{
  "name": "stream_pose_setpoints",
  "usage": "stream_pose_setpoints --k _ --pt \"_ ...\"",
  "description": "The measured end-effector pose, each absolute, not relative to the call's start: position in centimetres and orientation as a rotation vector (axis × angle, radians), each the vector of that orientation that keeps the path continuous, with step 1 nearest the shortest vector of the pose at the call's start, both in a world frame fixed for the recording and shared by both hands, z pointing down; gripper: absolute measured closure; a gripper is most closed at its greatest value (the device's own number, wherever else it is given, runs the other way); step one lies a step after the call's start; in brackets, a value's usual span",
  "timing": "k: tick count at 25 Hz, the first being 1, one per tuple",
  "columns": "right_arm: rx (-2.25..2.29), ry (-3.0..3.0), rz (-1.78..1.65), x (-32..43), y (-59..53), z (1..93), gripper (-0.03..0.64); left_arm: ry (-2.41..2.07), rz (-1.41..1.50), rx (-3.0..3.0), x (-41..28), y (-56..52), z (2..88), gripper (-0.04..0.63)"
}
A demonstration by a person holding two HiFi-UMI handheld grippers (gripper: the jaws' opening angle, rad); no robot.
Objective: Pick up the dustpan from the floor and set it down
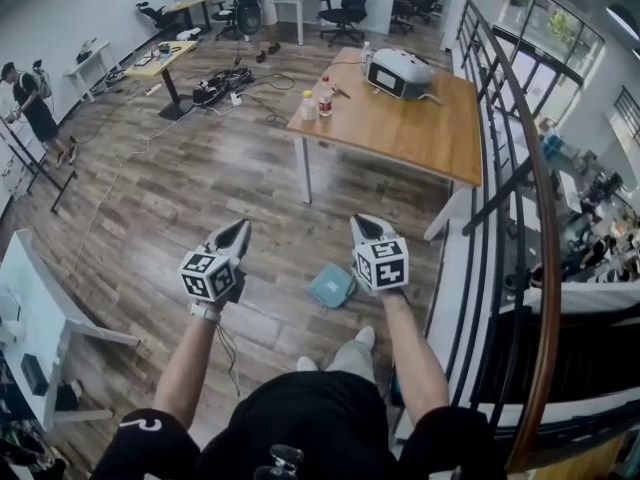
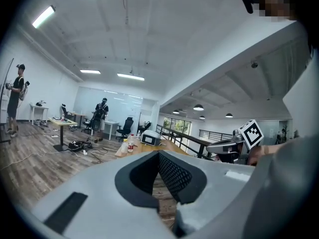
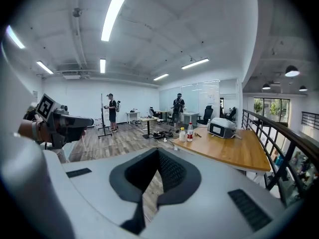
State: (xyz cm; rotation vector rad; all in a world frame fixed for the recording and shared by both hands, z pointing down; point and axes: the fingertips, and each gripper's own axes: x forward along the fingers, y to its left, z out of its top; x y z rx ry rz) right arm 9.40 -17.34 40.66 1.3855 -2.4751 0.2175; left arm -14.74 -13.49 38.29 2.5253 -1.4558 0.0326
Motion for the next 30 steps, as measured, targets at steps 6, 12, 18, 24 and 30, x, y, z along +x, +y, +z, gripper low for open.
stream_pose_setpoints --k 6,12,18,24,30 --pt "1.395 -2.476 0.214 9.5 -16.9 40.2 0.621 -1.440 0.030 2.546 -13.9 -13.3 37.6 0.601" --pt "1.395 -2.491 0.214 9.6 -16.9 39.6 0.621 -1.429 0.029 2.553 -13.3 -13.5 37.4 0.601" --pt "1.391 -2.490 0.220 9.4 -16.8 39.8 0.621 -1.418 0.033 2.561 -13.2 -13.5 37.4 0.601" --pt "1.382 -2.494 0.239 9.6 -17.0 40.2 0.621 -1.414 0.042 2.558 -12.8 -13.6 37.7 0.601" --pt "1.373 -2.498 0.232 9.1 -17.1 40.1 0.621 -1.411 0.043 2.558 -13.0 -13.8 37.8 0.601"
